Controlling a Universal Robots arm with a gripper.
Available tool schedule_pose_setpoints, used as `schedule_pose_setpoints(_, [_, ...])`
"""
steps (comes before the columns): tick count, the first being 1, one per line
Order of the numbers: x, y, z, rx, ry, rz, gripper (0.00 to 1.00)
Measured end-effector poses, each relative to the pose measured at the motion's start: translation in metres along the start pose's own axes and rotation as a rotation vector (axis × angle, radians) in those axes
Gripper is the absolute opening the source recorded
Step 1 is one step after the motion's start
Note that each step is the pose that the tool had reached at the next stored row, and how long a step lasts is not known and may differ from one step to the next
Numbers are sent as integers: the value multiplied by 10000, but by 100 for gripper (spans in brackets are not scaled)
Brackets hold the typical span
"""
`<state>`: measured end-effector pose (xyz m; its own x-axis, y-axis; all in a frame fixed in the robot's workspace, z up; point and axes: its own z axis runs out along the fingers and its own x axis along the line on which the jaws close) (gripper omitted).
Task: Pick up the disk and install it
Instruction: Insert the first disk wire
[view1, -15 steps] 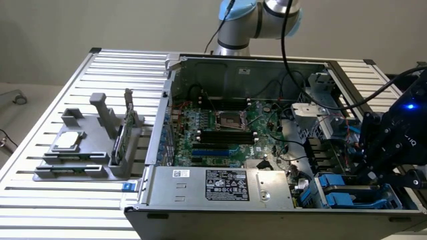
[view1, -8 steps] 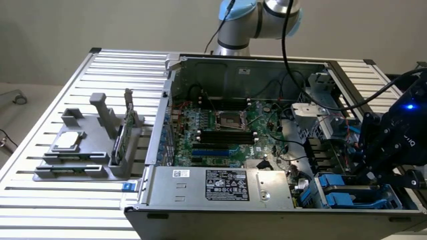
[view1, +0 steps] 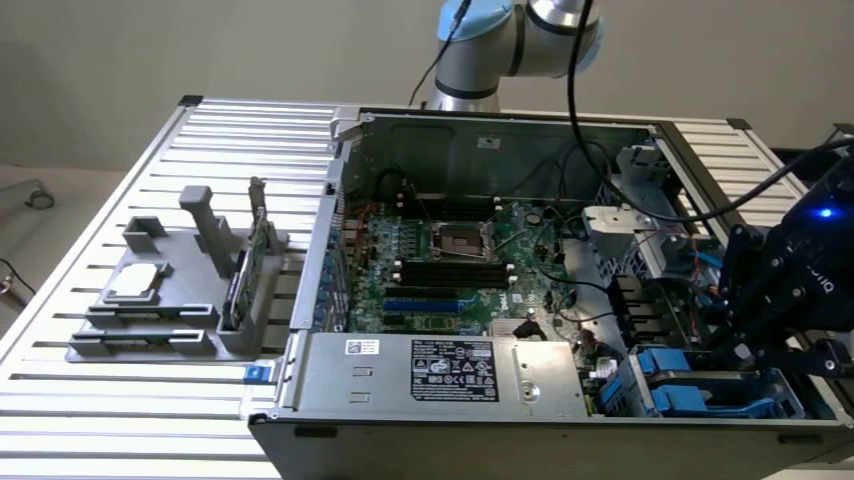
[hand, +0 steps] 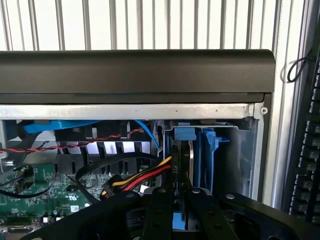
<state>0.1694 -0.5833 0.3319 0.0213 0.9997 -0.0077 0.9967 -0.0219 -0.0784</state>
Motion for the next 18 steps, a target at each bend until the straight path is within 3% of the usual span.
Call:
schedule_pose_setpoints(4, [2, 11, 2, 91, -3, 57, 18])
schedule_pose_setpoints(5, [2, 13, -1, 116, -10, 70, 24])
schedule_pose_setpoints(7, [2, 16, -2, 174, -12, 91, 24])
schedule_pose_setpoints(8, [2, 18, -1, 212, -12, 101, 31])
schedule_pose_setpoints(13, [2, 15, -48, 355, -14, 124, 31])
schedule_pose_setpoints(18, [1, 12, -144, 459, -17, 126, 31])
